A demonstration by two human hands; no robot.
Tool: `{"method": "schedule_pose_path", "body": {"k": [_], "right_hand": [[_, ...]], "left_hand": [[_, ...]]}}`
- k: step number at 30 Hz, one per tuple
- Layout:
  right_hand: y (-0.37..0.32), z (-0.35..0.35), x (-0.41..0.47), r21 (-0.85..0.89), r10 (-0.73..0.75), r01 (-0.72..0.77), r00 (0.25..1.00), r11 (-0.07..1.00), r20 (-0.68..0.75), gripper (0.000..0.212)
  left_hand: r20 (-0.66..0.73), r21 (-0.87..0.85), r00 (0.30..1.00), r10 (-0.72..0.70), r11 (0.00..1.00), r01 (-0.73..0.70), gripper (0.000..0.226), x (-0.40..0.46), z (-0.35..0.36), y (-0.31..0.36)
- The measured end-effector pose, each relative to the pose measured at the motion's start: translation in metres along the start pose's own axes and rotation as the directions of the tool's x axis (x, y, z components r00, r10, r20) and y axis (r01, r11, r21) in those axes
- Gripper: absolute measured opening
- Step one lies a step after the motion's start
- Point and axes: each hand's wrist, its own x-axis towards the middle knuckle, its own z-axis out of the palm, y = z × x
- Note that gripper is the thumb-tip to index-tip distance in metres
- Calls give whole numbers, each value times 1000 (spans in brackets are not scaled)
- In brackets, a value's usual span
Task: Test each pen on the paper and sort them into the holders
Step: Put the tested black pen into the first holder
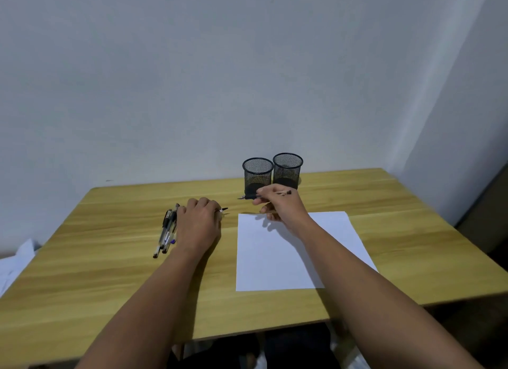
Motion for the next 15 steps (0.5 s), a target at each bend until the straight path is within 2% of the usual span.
{"method": "schedule_pose_path", "body": {"k": [3, 7, 15], "right_hand": [[3, -2, -8, -19, -25, 25, 1000, 1000, 18, 6], [-4, -2, -15, -41, -41, 43, 998, 998, 38, 17], [-11, -1, -29, -56, -44, 48, 997, 997, 69, 18]], "left_hand": [[-9, -162, 999, 38, 986, -39, 17, -2, -13, 3], [-36, -369, 999, 26, 929, -38, 13, -8, -26, 6], [-38, -471, 996, 76, 878, -85, 12, -13, -45, 15]]}}
